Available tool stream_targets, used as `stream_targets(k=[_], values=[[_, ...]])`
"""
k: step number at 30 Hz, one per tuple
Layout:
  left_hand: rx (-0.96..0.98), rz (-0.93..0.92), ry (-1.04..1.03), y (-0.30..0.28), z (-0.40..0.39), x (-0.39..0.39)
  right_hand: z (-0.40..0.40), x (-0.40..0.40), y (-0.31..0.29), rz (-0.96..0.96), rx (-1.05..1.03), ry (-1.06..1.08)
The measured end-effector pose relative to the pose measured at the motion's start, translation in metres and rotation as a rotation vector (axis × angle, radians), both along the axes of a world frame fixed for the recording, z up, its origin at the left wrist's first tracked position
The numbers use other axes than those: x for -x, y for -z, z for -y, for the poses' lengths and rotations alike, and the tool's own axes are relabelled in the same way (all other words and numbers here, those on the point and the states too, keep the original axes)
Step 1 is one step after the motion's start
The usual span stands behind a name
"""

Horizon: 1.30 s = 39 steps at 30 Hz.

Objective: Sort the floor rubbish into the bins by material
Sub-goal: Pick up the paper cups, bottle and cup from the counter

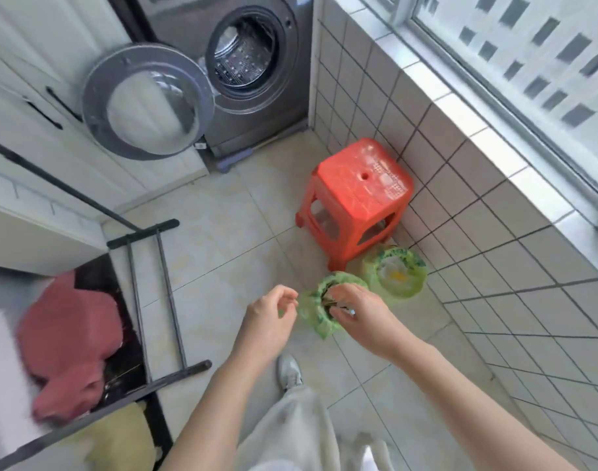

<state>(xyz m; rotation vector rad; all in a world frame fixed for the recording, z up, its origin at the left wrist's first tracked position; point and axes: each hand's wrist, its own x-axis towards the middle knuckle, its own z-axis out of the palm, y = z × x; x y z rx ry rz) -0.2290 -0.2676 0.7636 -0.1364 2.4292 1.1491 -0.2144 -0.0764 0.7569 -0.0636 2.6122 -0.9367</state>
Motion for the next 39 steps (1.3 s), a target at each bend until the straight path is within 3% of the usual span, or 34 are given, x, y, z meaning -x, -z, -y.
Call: stream_targets(k=[6, 17, 39], values=[[0.019, -0.042, -0.073, -0.016, 0.071, 0.051, 0.057, 0.057, -0.015, -0.035, 0.006, -0.040], [0.091, -0.218, -0.122, -0.057, 0.125, 0.180, 0.119, 0.201, -0.063, -0.142, 0.035, -0.086], [-0.046, -0.715, -0.639, -0.153, 0.321, 0.510, 0.292, 0.592, -0.176, -0.327, 0.311, -0.105]])
